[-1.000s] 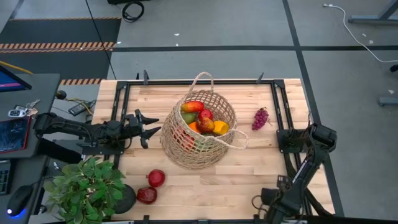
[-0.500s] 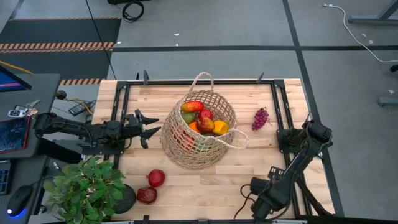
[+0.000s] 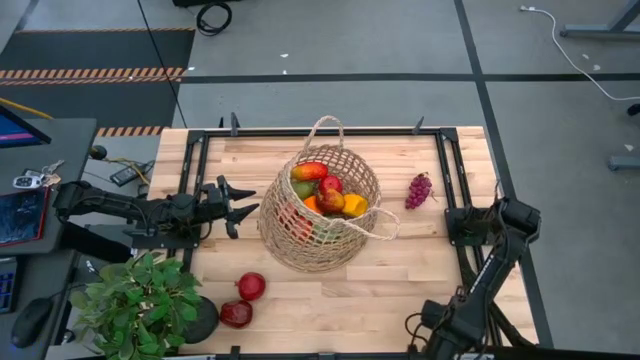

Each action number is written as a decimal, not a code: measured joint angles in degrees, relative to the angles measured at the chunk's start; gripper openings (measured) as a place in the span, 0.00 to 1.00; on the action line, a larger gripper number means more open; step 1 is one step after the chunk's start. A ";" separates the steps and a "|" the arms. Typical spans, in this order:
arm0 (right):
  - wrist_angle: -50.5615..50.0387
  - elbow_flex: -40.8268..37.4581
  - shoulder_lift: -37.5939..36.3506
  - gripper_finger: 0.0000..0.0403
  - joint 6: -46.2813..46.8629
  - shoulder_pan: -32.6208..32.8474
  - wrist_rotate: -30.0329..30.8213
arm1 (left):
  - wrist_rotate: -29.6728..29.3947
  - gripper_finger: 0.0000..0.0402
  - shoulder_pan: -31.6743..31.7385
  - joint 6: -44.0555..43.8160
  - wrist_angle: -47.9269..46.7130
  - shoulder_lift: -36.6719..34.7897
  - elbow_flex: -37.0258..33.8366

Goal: Build produce basket
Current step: Put the red apple into the basket, then put the pomegranate into the basket

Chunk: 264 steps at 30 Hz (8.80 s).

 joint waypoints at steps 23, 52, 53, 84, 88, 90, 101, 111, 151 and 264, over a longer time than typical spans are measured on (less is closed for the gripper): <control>13.88 -12.70 0.20 0.86 -2.31 -2.29 -4.37 | 0.01 0.48 -0.01 -0.01 0.00 0.00 -0.01; 15.42 -13.18 0.20 0.66 -6.69 -2.61 -0.34 | -0.01 0.49 0.00 -0.01 0.00 0.00 -0.01; 15.50 -13.18 0.20 0.66 -6.69 -2.61 -0.34 | -0.01 0.49 -0.01 0.01 0.00 0.00 0.01; -3.28 7.24 0.11 0.68 -20.26 -8.13 26.49 | -0.01 0.48 -0.01 -0.01 0.00 0.00 0.01; -7.30 11.70 0.11 0.68 -21.14 -8.60 30.34 | -0.01 0.49 -0.02 -0.01 0.00 0.00 0.01; -9.16 14.10 0.10 0.68 -21.92 -8.75 32.22 | -0.01 0.49 0.00 0.01 0.00 0.00 -0.01; -19.84 29.90 0.03 0.68 -23.28 -9.83 47.05 | -0.01 0.49 0.00 -0.01 0.00 0.00 0.01; -22.50 42.09 0.05 0.68 -30.54 -13.24 54.51 | 0.01 0.48 -0.02 0.01 0.00 0.00 0.01; -22.46 49.53 -2.16 0.69 -76.87 -29.72 56.21 | 0.01 0.48 -0.01 -0.01 0.00 0.02 0.00; 5.41 23.54 -2.10 0.85 -46.66 -59.90 42.65 | 0.00 0.48 0.00 -0.01 0.00 0.00 0.01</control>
